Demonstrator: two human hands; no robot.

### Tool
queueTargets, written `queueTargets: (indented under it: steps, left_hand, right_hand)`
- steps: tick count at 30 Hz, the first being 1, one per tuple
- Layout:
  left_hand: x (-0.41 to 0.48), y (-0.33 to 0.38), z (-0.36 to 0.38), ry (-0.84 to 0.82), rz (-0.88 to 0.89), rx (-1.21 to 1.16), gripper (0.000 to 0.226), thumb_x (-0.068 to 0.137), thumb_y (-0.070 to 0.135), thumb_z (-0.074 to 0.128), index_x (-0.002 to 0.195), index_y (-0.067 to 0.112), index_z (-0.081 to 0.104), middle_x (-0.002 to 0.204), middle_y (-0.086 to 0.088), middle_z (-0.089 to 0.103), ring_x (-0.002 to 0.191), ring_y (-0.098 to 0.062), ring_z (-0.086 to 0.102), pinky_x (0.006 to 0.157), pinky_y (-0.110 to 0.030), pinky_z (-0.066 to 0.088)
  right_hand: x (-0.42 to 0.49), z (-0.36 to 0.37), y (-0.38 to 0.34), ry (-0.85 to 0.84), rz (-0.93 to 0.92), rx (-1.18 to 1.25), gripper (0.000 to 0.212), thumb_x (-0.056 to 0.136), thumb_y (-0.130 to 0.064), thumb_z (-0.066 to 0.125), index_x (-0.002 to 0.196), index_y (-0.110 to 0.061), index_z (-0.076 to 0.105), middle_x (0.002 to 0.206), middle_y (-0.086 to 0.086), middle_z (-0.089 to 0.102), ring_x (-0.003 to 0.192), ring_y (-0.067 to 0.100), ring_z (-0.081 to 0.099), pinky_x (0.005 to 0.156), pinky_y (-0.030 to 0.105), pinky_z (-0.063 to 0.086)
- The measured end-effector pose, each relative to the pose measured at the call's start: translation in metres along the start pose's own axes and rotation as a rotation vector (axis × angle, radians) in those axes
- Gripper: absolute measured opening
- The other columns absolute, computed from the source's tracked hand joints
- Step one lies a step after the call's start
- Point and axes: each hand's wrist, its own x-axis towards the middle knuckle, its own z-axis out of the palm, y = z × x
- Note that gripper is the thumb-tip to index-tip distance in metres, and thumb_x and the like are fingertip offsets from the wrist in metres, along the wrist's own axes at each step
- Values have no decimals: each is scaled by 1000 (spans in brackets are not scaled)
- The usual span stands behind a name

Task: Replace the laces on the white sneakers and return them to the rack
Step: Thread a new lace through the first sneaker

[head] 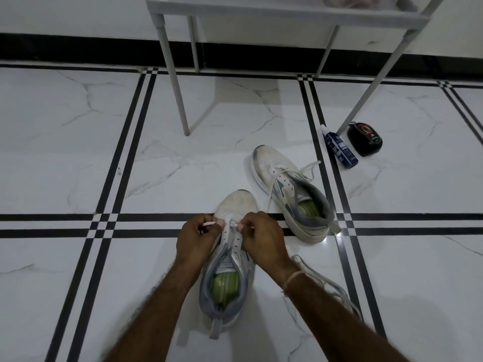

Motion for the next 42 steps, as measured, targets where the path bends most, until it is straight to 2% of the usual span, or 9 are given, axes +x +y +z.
queueTargets:
  steps: [8, 16, 21, 25, 30, 35, 38, 40, 42]
  left_hand:
    - [-5, -1, 1, 69, -52, 122, 22, 92, 40, 70, 79, 22, 69, 72, 8, 68, 71, -11, 61, 81, -38, 52]
    - [-8, 1, -5, 83, -82, 64, 24, 91, 47, 64, 82, 25, 67, 76, 4, 69, 81, -23, 67, 87, -53, 55]
    - [-4, 11, -17, 31, -93, 61, 20, 85, 41, 77, 85, 23, 68, 83, -5, 72, 83, -28, 69, 81, -52, 57]
    - [-11, 16, -28, 411, 195, 751, 38, 84, 41, 77, 114, 22, 64, 120, -12, 56, 111, -37, 53, 86, -50, 45]
    - [-8, 31, 8, -159, 601, 440, 29, 97, 54, 46, 107, 40, 69, 114, 20, 67, 115, -15, 56, 99, -37, 41]
    - [19, 14, -3, -121, 282, 116, 23, 92, 54, 59, 79, 38, 70, 87, 8, 72, 92, -25, 70, 85, -54, 57]
    - [5, 29, -2, -27, 353, 123, 20, 99, 51, 49, 108, 41, 64, 113, 8, 70, 106, -14, 66, 91, -45, 56]
    - [-14, 59, 14, -246, 383, 66, 39, 97, 64, 39, 126, 44, 56, 130, 16, 62, 120, -4, 57, 99, -33, 48]
    - [-21, 80, 27, -408, 389, 106, 37, 97, 63, 42, 109, 38, 66, 107, 16, 71, 103, -3, 65, 89, -30, 52]
  right_hand:
    - [1, -4, 11, -17, 33, 219, 14, 86, -10, 66, 72, -8, 63, 69, 5, 67, 69, 20, 63, 67, 37, 51]
    - [3, -5, 5, -54, 24, 205, 13, 89, -17, 74, 76, -18, 72, 79, -10, 70, 73, 2, 65, 70, 12, 49]
    - [7, -19, 3, -102, -4, 137, 17, 90, -19, 72, 75, -11, 73, 72, -10, 66, 73, 5, 64, 75, 23, 52]
    - [7, -36, 7, -114, -109, -97, 28, 92, -45, 68, 82, -19, 69, 88, -3, 66, 84, 15, 61, 78, 37, 51]
    - [14, -59, 0, -76, -279, -93, 31, 92, -55, 54, 76, -30, 61, 79, -10, 64, 87, 21, 56, 80, 45, 48]
    - [15, -110, -2, -54, -208, 252, 34, 101, -42, 54, 77, -21, 61, 71, -1, 64, 72, 15, 63, 70, 36, 56]
    - [15, -131, 0, -47, -257, 204, 32, 99, -50, 51, 83, -25, 63, 71, -6, 63, 67, 9, 60, 67, 35, 52]
    - [14, -127, -8, -113, -311, 143, 25, 100, -43, 56, 85, -26, 67, 75, -11, 67, 74, 4, 64, 68, 18, 48]
    - [15, -120, -18, -140, -320, 121, 23, 102, -36, 58, 86, -24, 68, 77, -12, 69, 78, 0, 66, 69, 12, 44]
